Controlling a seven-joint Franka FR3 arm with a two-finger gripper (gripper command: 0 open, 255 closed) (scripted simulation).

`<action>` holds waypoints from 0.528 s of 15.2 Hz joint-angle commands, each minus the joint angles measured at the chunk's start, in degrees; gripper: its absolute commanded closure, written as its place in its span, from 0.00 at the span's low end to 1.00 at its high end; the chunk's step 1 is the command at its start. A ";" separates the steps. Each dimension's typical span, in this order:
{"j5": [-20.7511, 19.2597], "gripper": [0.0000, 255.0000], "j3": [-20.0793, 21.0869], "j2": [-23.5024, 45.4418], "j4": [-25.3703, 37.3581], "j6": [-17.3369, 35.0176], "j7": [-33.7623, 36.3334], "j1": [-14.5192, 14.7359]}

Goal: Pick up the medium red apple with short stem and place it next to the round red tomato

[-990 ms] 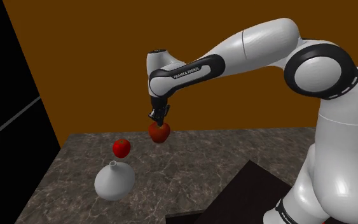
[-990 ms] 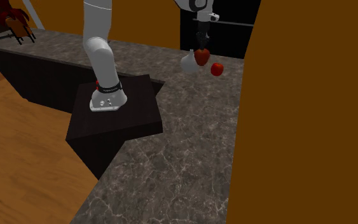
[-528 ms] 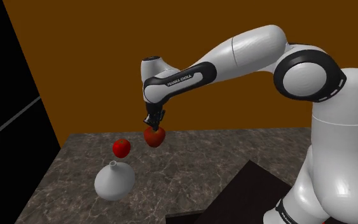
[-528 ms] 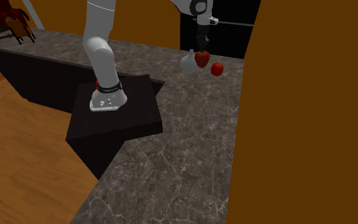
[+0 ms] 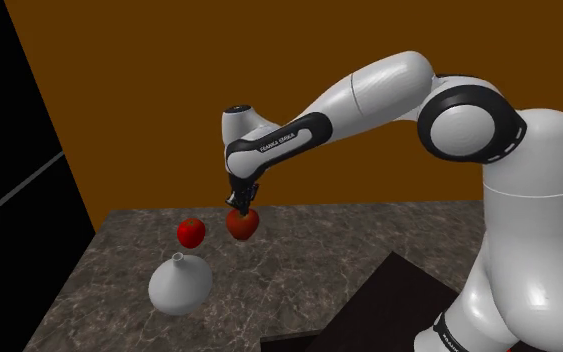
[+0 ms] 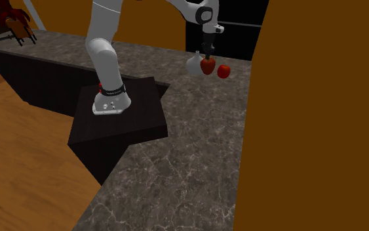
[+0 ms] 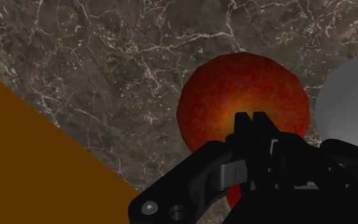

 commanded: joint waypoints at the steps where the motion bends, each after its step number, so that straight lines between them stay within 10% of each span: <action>1: -0.03 1.00 0.00 0.84 -0.43 1.31 0.11 0.00; 8: -0.11 1.00 -0.02 4.03 -1.31 5.37 0.40 -0.03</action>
